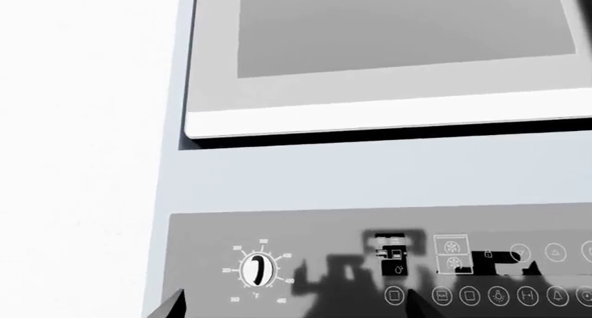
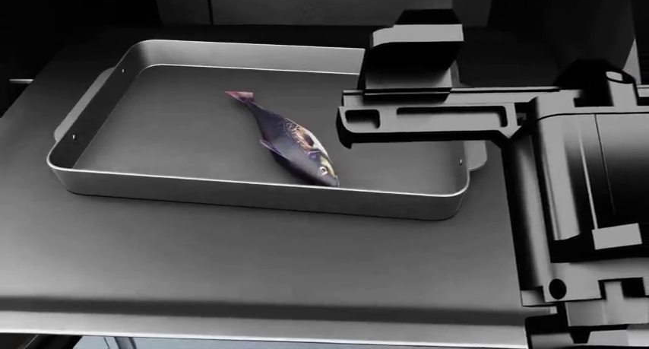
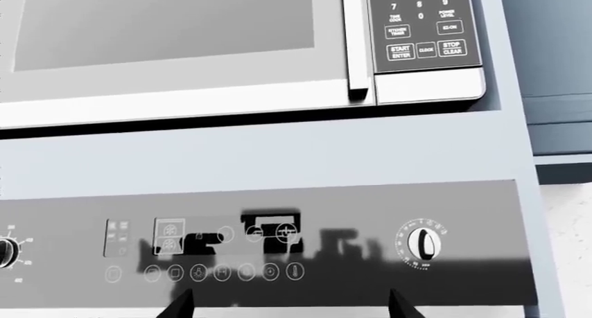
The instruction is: Pick the fish from the top rack in the oven and place it on the plate on the counter.
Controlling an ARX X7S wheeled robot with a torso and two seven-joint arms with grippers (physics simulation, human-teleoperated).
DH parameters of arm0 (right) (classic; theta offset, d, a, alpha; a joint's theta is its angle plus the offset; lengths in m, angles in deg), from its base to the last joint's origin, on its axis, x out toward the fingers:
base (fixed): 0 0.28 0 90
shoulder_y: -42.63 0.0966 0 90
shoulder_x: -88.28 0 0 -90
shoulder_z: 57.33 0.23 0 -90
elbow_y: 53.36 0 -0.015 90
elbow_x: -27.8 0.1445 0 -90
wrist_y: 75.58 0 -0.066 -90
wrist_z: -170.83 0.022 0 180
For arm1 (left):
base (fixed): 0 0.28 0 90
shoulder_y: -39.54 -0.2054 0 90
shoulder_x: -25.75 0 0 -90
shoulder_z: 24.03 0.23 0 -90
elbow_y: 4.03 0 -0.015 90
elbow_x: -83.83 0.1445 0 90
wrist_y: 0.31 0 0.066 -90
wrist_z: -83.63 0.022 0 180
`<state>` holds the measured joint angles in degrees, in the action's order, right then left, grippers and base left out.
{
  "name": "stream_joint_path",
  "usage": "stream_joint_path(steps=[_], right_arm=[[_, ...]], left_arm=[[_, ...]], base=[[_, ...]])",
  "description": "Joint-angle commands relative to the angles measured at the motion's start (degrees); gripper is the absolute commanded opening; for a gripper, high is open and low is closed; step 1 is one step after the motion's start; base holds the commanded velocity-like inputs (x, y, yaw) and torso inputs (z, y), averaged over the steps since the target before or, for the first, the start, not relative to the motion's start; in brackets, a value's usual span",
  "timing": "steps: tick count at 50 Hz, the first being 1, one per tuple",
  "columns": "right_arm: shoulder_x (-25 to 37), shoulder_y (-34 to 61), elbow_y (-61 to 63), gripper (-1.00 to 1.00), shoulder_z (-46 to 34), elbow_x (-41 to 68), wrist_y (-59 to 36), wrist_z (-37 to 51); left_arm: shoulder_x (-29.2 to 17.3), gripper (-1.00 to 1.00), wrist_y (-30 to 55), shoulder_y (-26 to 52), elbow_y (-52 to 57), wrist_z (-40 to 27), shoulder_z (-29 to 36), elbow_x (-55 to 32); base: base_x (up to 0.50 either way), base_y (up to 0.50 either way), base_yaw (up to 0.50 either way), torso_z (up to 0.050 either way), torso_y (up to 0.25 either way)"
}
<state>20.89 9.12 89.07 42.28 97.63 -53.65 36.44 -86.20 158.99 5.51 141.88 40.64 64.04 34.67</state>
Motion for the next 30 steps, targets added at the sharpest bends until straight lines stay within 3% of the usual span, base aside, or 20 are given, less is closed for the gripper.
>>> stream_joint_path(steps=[1, 30], right_arm=[[0.36, -0.25, 0.07, 1.0, -0.37, 0.52, 0.51, 0.39], [1.66, -0.01, 0.2, 1.0, -0.45, 3.17, 1.35, 2.59]], left_arm=[[-0.39, 1.0, 0.35, 0.27, -0.45, -1.02, 0.36, -1.16], [-0.7, 1.0, 2.44, 2.34, -0.94, -4.27, -0.49, -5.88]], base=[[0.0, 0.0, 0.0, 0.0, 0.0], [0.0, 0.0, 0.0, 0.05, 0.008]])
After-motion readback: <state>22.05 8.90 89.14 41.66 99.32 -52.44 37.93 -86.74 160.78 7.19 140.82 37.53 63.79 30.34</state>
